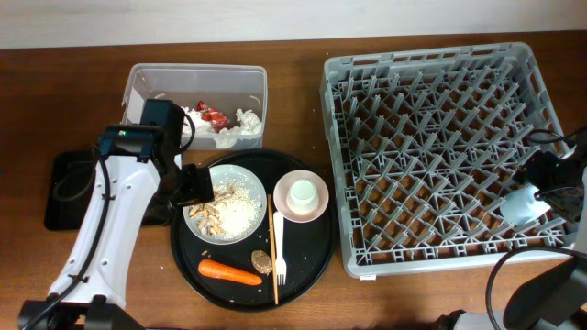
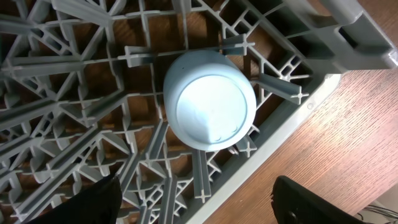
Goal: Sort waste into correct bins and load items into the dishwasher rack
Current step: 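Place the light-blue cup upside down in the rack's right side, then grasp the pink bowl with the right gripper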
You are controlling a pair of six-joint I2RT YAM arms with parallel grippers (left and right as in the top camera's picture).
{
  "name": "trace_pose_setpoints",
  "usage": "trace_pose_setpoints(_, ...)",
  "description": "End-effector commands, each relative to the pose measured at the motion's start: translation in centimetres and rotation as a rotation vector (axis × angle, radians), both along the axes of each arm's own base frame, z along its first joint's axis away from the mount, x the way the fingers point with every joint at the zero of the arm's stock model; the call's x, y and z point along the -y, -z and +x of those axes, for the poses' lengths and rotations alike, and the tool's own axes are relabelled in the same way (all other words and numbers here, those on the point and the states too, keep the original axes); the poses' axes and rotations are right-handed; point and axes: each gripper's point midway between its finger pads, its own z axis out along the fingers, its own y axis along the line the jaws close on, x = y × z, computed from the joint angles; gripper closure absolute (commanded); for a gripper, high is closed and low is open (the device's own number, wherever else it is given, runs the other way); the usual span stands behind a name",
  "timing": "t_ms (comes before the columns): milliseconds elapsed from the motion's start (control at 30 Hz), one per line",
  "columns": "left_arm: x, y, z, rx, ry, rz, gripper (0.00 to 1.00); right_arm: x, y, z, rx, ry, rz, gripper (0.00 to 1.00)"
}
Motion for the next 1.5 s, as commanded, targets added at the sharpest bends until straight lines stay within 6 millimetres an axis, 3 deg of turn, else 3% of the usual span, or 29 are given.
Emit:
trace_pose_setpoints(0,-0.4,-0.2,-0.1,0.009,-0.015,0.013,0.01,-1.9,0.3,0.9,0.044,-0.071,0.097,0.19)
trace_pose_setpoints(133,-0.4,-0.2,-0.1,0.010,-0.015,0.013,0.01,-9.2,-1.4,3.8,0.200,-0.394,0.302,0.19)
trace_pose_setpoints(233,-0.4,-0.2,-0.1,0.011,-0.015,0.013,0.01,-18.5,-3.2,4.6,0.203,-0.736,0.303,0.16)
trace_pose_setpoints(267,-0.4,-0.2,0.0,0.013,-0.015,0.013,0.01,-22.9,-3.5,4.6,0.199,-0.882,0.311,0.15)
trace_pose_setpoints(400,-0.4,-0.2,0.0,0.013,-0.015,0.013,0.01,-36.0,-3.3,3.7,0.237,-1.298,0.300,0.03)
trace_pose_setpoints(433,-0.4,-0.2,0.0,0.013,-0.015,0.013,0.01,-38.3,-2.9,3.5,0.244,-1.350,0.268,0.00)
trace_pose_setpoints(567,-0.4,-0.2,0.0,0.013,-0.015,0.013,0.01,-43.8,-0.5,3.3,0.242,-1.445,0.173,0.02)
trace_pose_setpoints(667,-0.4,-0.2,0.0,0.013,-0.015,0.013,0.01,-44.3,3.1,4.1,0.160,-1.391,0.149,0.02)
trace_pose_setpoints(900,-0.4,-0.2,0.2,0.020,-0.015,0.012,0.01,-44.5,8.2,5.1,0.062,-1.338,0.133,0.01)
trace_pose_setpoints(1067,-0.4,-0.2,0.3,0.026,-0.015,0.012,0.01,-44.5,8.9,5.2,0.048,-1.331,0.134,0.24)
trace_pose_setpoints(1167,-0.4,-0.2,0.4,0.028,-0.015,0.012,0.01,-44.7,8.1,5.4,0.055,-1.332,0.134,0.32)
trace_pose_setpoints(1300,-0.4,-0.2,0.3,0.028,-0.015,0.012,0.01,-44.4,4.9,6.3,0.054,-1.323,0.085,0.44)
trace_pose_setpoints(1400,-0.4,-0.2,0.3,0.028,-0.015,0.012,0.01,-44.1,0.9,7.6,0.105,-1.310,0.033,0.44)
trace_pose_setpoints(1467,-0.4,-0.2,0.3,0.028,-0.015,0.012,0.01,-43.0,-3.7,9.1,0.205,-1.264,0.022,0.44)
